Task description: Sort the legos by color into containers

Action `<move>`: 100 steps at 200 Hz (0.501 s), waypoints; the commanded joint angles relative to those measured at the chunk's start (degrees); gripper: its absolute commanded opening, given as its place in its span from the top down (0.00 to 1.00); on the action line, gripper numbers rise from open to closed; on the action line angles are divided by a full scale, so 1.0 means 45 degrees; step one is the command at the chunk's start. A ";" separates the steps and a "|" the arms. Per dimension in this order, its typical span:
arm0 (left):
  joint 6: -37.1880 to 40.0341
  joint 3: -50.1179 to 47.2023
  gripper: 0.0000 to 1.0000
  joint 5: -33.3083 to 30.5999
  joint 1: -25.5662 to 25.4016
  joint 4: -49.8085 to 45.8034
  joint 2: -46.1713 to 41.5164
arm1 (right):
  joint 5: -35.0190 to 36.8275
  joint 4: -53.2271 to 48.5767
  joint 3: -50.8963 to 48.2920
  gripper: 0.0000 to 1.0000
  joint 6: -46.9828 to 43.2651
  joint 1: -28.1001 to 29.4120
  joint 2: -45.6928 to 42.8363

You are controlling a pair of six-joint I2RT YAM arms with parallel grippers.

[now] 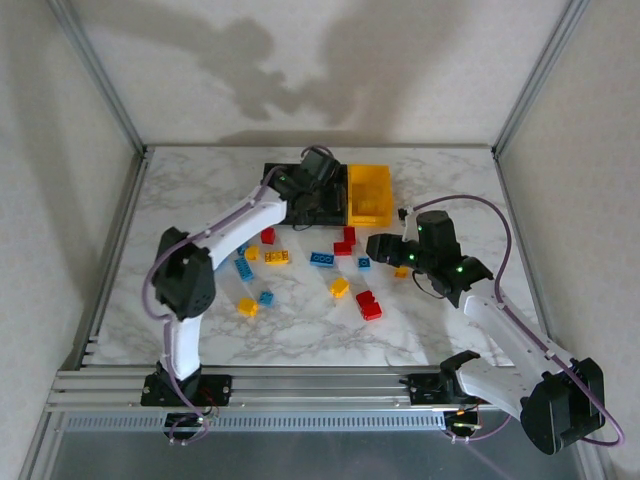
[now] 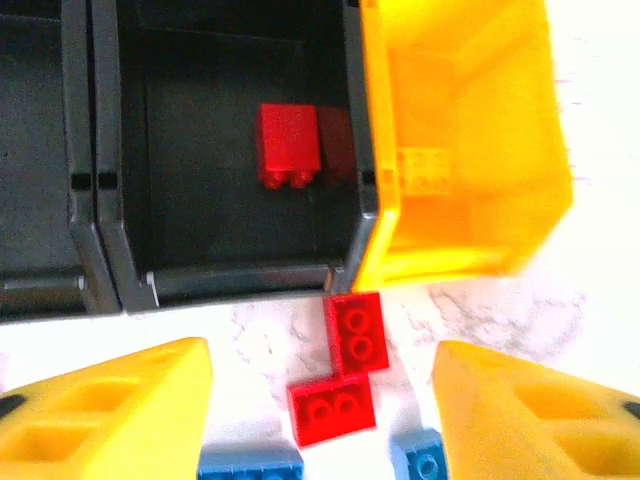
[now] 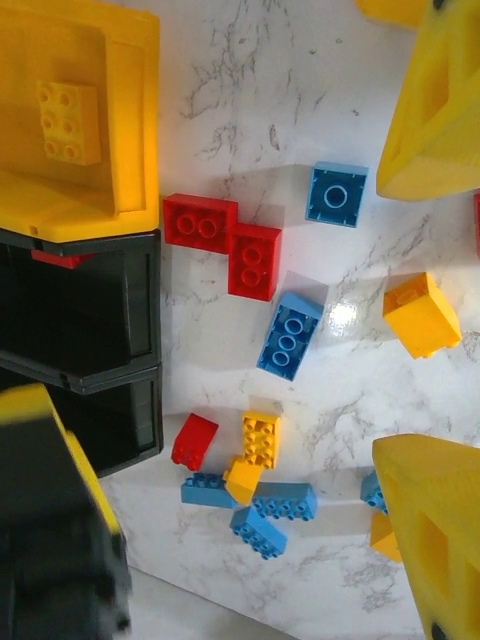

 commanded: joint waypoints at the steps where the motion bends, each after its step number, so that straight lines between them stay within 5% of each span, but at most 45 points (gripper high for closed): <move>1: 0.0207 -0.1640 0.34 0.0795 -0.0065 0.0450 -0.1149 | 0.0160 -0.0278 -0.0113 0.30 -0.0250 0.0218 -0.0401; 60: -0.0048 -0.5350 0.10 0.1256 -0.0502 0.1800 -0.2277 | 0.1237 0.0008 -0.1769 0.28 0.0072 0.1863 -0.1351; 100: 0.0032 -0.5769 0.06 0.1324 -0.0817 0.2130 -0.1522 | 0.1443 0.0433 -0.2295 0.28 0.0531 0.2121 -0.1467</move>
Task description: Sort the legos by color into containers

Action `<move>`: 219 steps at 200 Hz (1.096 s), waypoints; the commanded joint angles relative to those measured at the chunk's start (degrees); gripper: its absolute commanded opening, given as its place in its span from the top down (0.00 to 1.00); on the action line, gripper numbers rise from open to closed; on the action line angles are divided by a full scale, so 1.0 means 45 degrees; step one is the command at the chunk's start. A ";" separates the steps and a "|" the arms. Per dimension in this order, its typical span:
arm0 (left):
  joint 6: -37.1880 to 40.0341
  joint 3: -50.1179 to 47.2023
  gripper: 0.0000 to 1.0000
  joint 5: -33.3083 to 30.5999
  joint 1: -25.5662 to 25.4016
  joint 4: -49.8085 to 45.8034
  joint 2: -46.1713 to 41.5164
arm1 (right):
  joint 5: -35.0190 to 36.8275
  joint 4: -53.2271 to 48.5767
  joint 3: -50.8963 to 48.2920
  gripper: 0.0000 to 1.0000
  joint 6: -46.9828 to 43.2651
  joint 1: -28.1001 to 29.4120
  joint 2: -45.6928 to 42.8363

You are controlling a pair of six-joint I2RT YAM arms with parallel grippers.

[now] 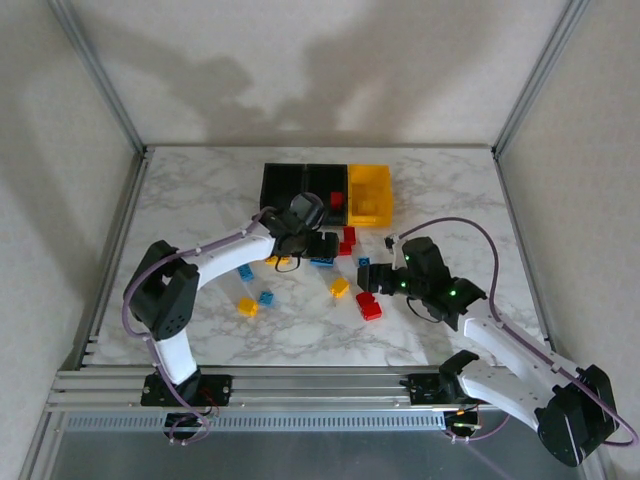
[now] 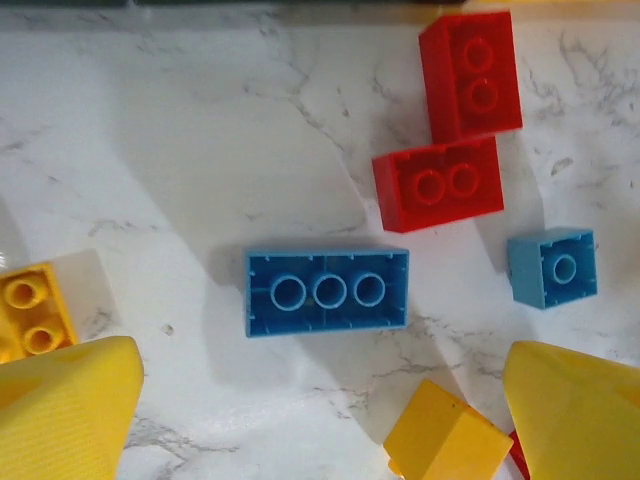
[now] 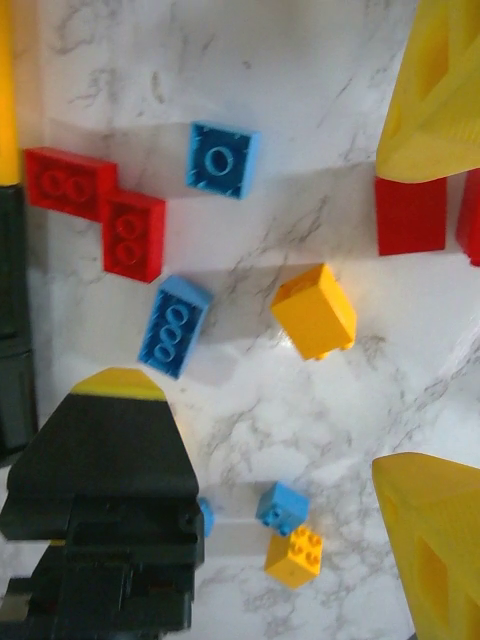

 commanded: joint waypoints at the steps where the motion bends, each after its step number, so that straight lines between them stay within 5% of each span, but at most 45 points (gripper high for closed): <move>1: 0.0099 -0.0064 0.06 0.0308 -0.0196 0.0686 0.0460 | 0.0534 0.0462 -0.0158 0.28 0.0329 0.0118 -0.0206; 86: 0.0741 0.1251 0.08 -0.0456 -0.0577 -0.0115 0.2467 | 0.1046 0.0033 -0.0089 0.29 0.0221 0.0118 -0.0210; 138: 0.0865 0.1871 0.23 -0.0572 -0.0596 -0.0308 0.3234 | 0.1154 -0.0045 -0.0045 0.30 0.0199 0.0119 -0.0279; 177: 0.0955 0.1779 0.21 -0.0792 -0.0728 -0.0434 0.3405 | 0.1222 -0.0075 -0.0050 0.30 0.0219 0.0125 -0.0253; 219: 0.0939 0.1759 0.43 -0.0995 -0.0752 -0.0390 0.3131 | 0.1233 -0.0075 -0.0031 0.30 0.0219 0.0116 -0.0291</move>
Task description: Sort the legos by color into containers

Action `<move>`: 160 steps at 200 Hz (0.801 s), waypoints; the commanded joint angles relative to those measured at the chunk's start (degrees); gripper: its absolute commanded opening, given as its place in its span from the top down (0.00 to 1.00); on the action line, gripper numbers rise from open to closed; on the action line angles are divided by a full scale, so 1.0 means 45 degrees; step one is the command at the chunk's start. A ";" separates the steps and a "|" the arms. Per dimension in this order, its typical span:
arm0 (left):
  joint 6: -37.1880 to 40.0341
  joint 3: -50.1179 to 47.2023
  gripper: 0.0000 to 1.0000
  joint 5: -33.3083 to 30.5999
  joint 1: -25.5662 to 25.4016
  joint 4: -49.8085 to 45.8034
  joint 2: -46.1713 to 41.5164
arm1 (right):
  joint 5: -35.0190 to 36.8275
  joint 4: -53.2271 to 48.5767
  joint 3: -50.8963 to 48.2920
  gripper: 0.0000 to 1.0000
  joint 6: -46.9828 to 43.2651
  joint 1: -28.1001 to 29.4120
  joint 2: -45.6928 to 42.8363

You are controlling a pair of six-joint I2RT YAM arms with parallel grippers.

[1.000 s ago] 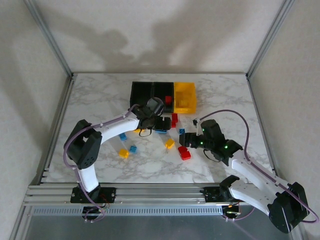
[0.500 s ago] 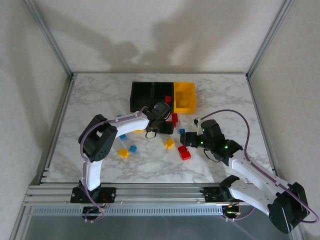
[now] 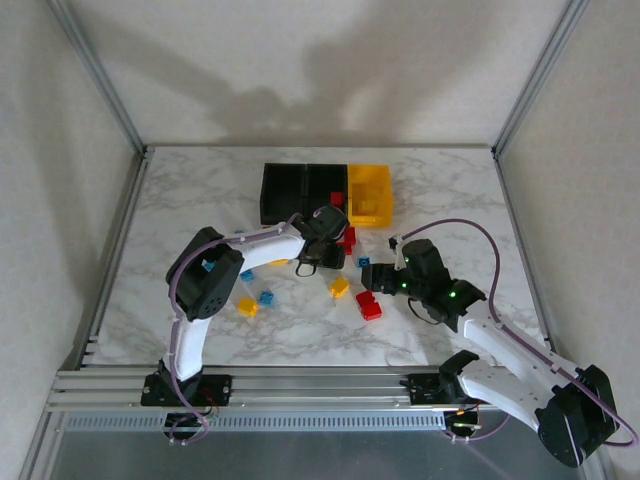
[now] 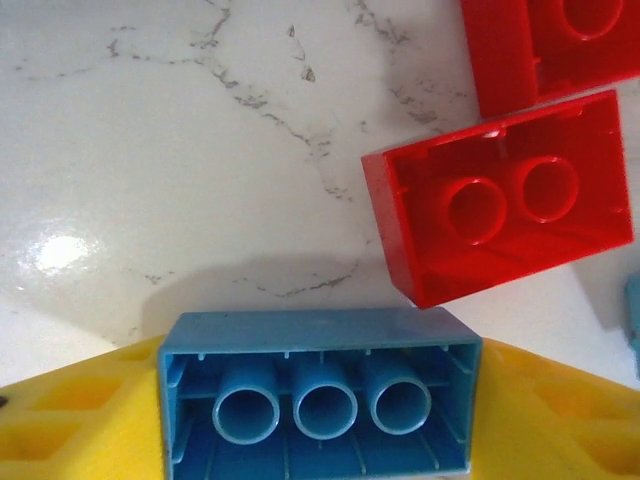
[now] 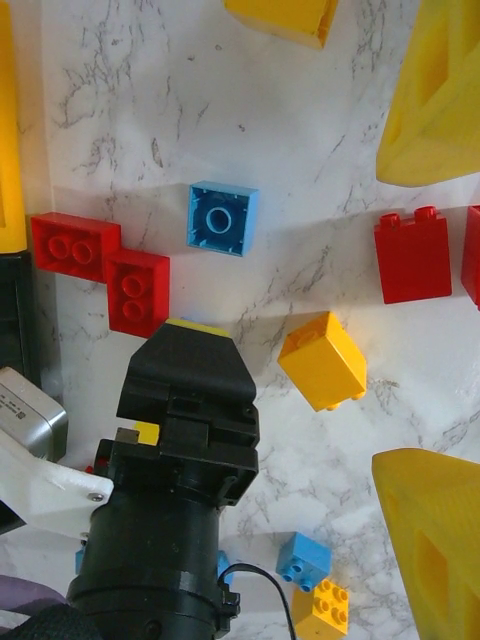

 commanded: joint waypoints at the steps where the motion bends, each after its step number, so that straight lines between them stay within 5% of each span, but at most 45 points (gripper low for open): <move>1: 0.0189 0.0098 0.44 -0.0379 -0.0097 -0.0404 -0.0131 | 0.0178 -0.0070 0.0100 0.30 0.0126 0.0097 -0.0218; 84: -0.0268 -0.1357 0.48 -0.1773 0.0221 -0.0249 -0.3608 | -0.0671 0.0841 0.0506 0.31 0.0099 0.0150 0.0282; 160: -0.0488 -0.1347 0.48 -0.2031 0.2327 0.0222 -0.4465 | -0.0881 0.2089 0.2721 0.32 0.0286 0.0370 0.3030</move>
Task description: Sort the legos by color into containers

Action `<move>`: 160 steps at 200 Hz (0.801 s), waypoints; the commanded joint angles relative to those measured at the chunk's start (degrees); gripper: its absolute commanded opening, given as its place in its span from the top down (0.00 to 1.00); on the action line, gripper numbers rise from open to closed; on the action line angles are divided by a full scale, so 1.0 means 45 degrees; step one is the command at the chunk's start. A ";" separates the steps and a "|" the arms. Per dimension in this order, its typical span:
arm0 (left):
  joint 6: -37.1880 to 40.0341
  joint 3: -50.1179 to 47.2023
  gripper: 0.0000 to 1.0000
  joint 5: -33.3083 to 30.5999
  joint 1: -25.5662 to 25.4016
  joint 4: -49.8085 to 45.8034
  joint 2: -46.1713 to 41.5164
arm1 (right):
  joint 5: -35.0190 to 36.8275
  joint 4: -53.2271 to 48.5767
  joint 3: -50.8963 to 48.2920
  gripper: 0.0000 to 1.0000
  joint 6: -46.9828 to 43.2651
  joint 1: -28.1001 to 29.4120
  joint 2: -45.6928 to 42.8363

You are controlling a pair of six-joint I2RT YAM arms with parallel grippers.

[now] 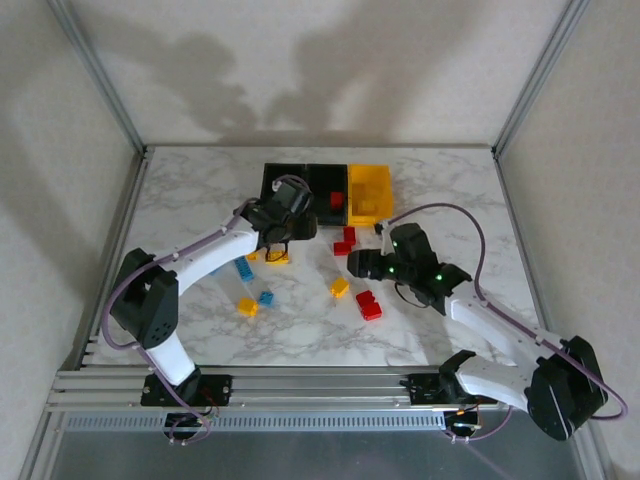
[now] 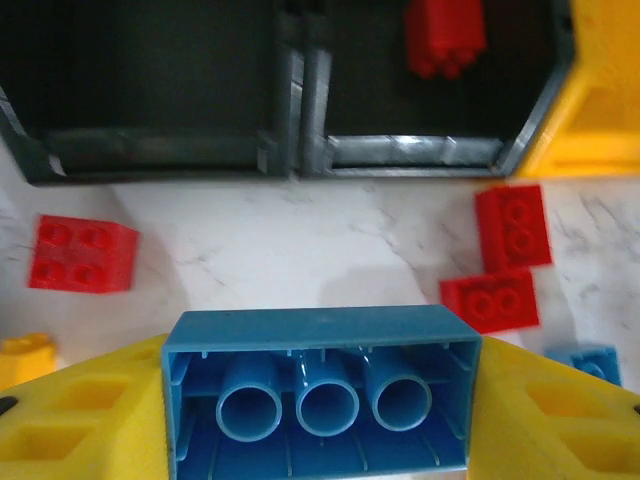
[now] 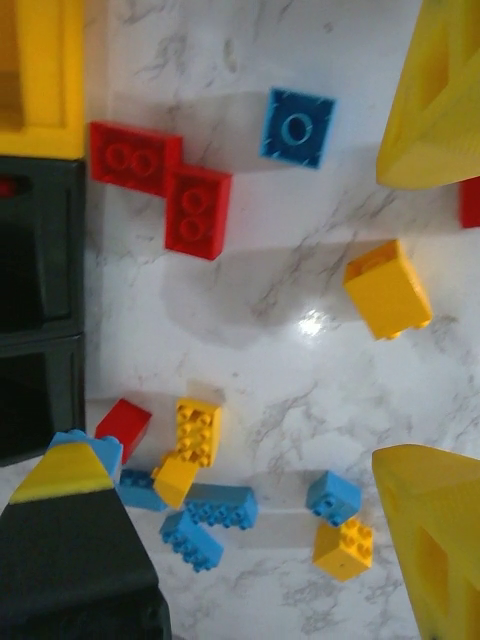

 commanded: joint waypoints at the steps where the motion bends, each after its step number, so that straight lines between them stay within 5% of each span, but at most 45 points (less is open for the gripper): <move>1: -0.0269 0.0120 0.48 -0.0326 0.0665 0.0251 0.0036 | -0.0002 0.0668 0.1190 0.32 0.0296 0.0118 0.0804; 90: 0.0140 0.4064 0.48 -0.0795 0.2218 -0.0801 0.3657 | 0.0491 0.0326 0.2161 0.32 0.0771 0.0124 0.1934; 160: -0.0073 0.5040 0.48 -0.0461 0.2557 -0.0857 0.5203 | 0.0758 0.0031 0.2033 0.32 0.0596 0.0117 0.1470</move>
